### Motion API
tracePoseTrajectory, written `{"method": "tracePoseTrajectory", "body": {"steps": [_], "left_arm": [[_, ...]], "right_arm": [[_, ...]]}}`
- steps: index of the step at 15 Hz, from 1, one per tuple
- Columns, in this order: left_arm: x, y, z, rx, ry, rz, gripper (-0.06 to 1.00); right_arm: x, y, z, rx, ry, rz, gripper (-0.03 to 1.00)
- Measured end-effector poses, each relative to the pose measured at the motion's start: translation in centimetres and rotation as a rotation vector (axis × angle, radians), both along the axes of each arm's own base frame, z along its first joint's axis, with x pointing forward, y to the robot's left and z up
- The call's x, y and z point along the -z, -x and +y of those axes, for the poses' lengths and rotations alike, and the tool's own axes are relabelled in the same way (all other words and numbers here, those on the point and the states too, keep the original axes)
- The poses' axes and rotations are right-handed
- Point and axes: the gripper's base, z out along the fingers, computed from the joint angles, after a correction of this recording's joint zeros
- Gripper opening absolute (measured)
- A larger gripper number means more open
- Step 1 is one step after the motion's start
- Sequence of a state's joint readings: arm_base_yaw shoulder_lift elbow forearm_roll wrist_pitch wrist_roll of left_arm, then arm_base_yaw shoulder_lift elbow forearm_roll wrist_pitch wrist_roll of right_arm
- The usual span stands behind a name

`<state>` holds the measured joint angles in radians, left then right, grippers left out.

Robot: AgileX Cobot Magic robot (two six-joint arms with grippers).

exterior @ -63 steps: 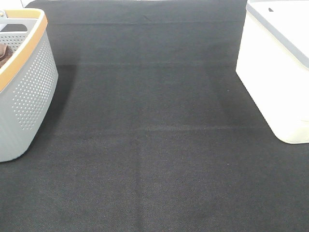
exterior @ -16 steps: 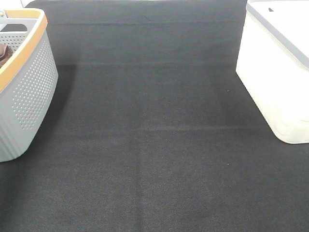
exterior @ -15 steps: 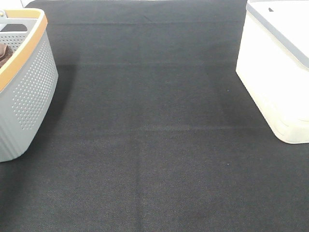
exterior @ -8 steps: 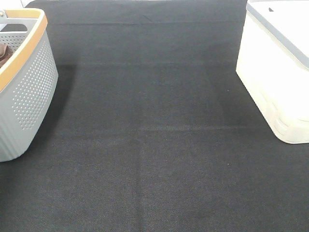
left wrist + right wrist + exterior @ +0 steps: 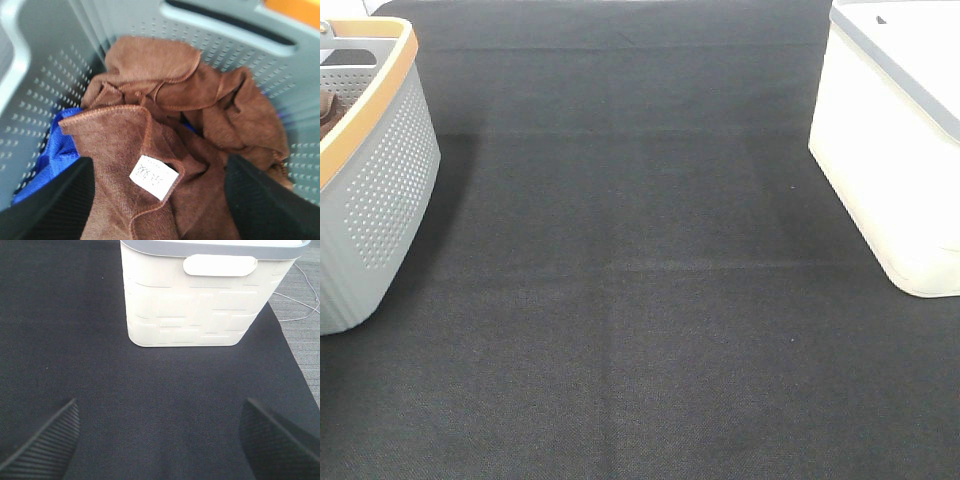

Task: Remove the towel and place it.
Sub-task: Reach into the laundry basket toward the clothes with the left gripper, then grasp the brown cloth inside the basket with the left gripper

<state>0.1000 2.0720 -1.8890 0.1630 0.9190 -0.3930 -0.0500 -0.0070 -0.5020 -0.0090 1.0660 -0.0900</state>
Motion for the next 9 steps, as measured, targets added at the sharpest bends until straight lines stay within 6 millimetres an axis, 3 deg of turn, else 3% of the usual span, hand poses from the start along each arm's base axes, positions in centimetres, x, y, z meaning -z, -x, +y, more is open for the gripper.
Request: {"method": "tracePoseTrajectory", "body": {"steps": [9], "left_arm": [[5.0,-3.0,0.2,-0.031,0.038,0.111,0.69]], "right_arm": [[0.0,0.0,0.0,0.0,0.0,0.0,0.82]]}}
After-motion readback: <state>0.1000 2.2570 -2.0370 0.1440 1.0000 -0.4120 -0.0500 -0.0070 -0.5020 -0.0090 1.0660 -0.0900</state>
